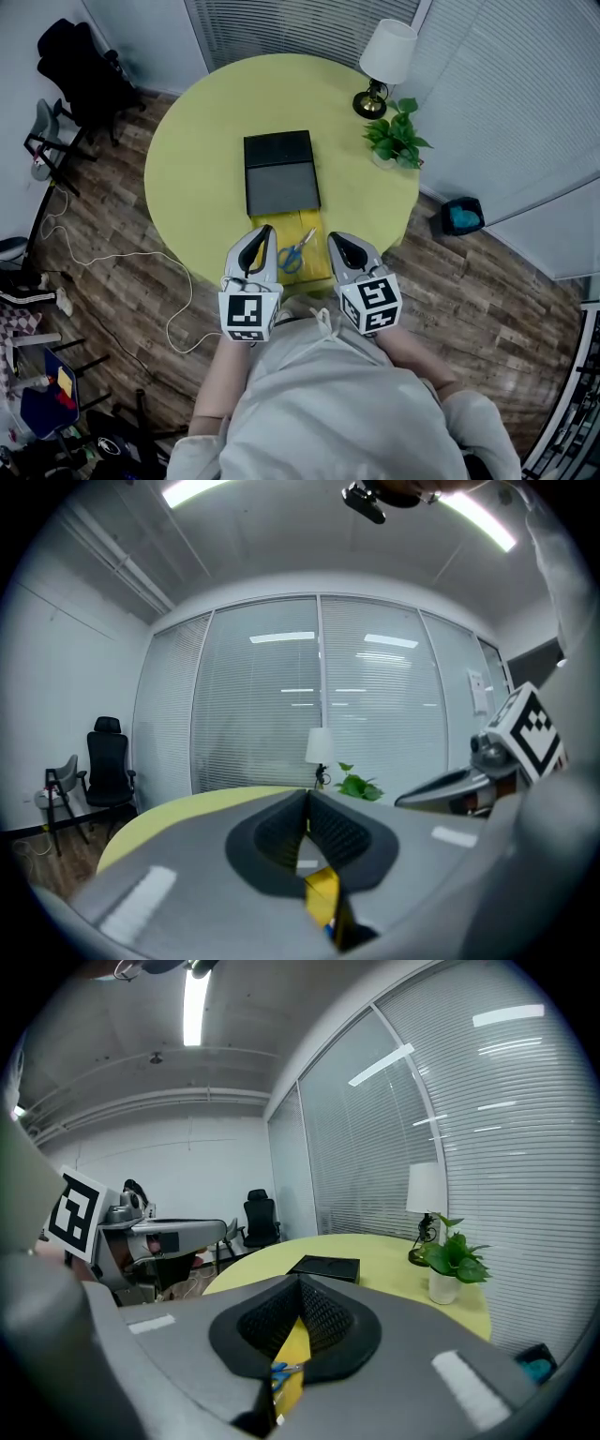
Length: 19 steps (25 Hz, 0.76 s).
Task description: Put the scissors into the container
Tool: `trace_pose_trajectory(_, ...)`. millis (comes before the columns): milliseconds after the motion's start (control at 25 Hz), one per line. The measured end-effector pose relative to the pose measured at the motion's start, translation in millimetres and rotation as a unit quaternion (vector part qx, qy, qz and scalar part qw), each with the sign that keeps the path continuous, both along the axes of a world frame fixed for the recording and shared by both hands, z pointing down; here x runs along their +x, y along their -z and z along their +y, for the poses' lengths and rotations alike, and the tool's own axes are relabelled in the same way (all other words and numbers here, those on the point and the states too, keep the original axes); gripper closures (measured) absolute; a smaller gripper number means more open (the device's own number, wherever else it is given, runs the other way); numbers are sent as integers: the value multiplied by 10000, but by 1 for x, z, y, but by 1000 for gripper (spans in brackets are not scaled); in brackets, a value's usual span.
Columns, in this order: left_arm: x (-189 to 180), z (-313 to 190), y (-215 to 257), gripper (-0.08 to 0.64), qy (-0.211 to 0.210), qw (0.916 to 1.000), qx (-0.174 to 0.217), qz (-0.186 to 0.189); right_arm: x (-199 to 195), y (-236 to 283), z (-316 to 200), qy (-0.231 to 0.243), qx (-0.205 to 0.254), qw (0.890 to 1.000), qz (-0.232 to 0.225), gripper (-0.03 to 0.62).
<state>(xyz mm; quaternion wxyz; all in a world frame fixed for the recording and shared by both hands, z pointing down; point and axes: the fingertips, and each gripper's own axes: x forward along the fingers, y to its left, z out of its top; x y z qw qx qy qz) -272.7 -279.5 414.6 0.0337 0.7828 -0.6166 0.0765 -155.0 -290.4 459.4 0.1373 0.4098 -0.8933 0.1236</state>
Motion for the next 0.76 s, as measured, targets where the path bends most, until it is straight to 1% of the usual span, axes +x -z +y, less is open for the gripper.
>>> trace_pose_trajectory(280,6,5,-6,554,-134,9998,-124,34,1,-2,5,-59,-38,10000,37,592)
trace_pose_trajectory(760,11,4,-13,554,-161,9996,-211,-74,1,-7,5,3,-103,9999,41,592)
